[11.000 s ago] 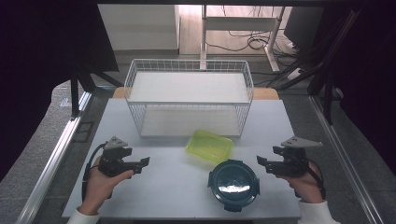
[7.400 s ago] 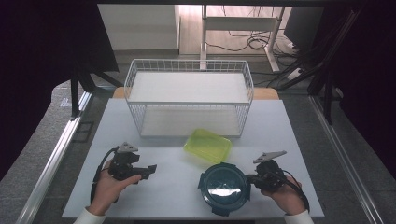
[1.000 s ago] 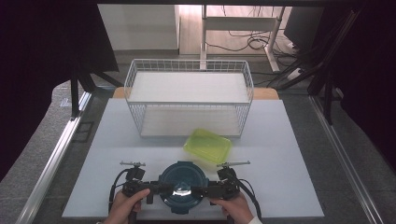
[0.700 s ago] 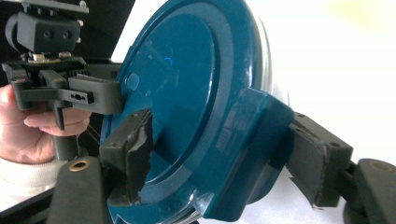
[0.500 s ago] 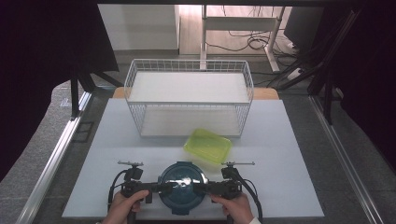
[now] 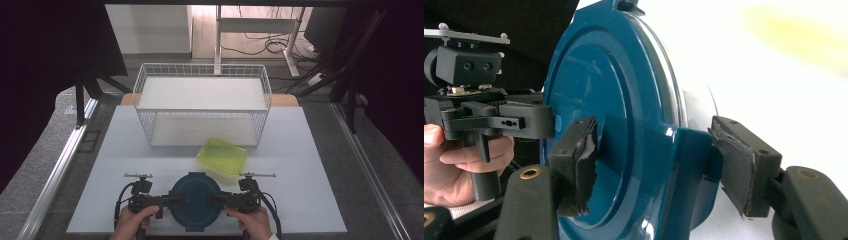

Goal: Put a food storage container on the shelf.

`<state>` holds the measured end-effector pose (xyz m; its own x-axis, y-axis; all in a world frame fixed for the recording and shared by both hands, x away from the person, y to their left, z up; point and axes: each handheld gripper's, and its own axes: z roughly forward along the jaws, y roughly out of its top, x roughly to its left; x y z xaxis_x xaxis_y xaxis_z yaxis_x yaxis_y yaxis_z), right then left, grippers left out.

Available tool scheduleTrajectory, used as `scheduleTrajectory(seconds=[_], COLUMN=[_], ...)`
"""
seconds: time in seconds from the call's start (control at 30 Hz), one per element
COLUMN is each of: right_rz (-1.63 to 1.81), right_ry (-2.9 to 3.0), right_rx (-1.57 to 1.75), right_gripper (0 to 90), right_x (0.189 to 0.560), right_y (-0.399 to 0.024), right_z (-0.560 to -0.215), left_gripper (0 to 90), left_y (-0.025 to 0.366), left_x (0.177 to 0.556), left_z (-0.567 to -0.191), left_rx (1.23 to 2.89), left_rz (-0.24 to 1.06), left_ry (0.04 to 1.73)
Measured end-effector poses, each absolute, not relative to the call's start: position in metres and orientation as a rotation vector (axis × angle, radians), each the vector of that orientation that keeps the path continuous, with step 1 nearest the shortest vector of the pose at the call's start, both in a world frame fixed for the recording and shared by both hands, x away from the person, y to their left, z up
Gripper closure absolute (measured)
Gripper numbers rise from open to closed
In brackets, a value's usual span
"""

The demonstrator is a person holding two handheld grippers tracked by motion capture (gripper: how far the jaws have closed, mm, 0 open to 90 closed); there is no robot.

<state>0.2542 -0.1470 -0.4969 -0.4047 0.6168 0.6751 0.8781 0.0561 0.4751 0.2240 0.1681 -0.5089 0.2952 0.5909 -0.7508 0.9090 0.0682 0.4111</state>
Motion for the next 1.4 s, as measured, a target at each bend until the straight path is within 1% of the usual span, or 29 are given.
scheduleTrajectory(seconds=[0.13, 0.73, 1.4], right_rz=[-1.289, -1.315, -1.384], right_ry=[-2.056, -2.064, -2.082], right_rx=[-1.504, -1.492, -1.476], right_gripper=[37.7, 37.5, 37.6], right_x=[0.254, 0.259, 0.272], right_y=[-0.148, -0.15, -0.151], right_z=[-0.494, -0.49, -0.469], left_gripper=[38.9, 39.4, 39.5], left_y=[0.168, 0.164, 0.163], left_x=[0.224, 0.225, 0.241], left_z=[-0.506, -0.5, -0.477], left_rx=[1.63, 1.643, 1.664], left_rz=[-0.41, -0.378, -0.334], left_ry=[1.385, 1.377, 1.334])
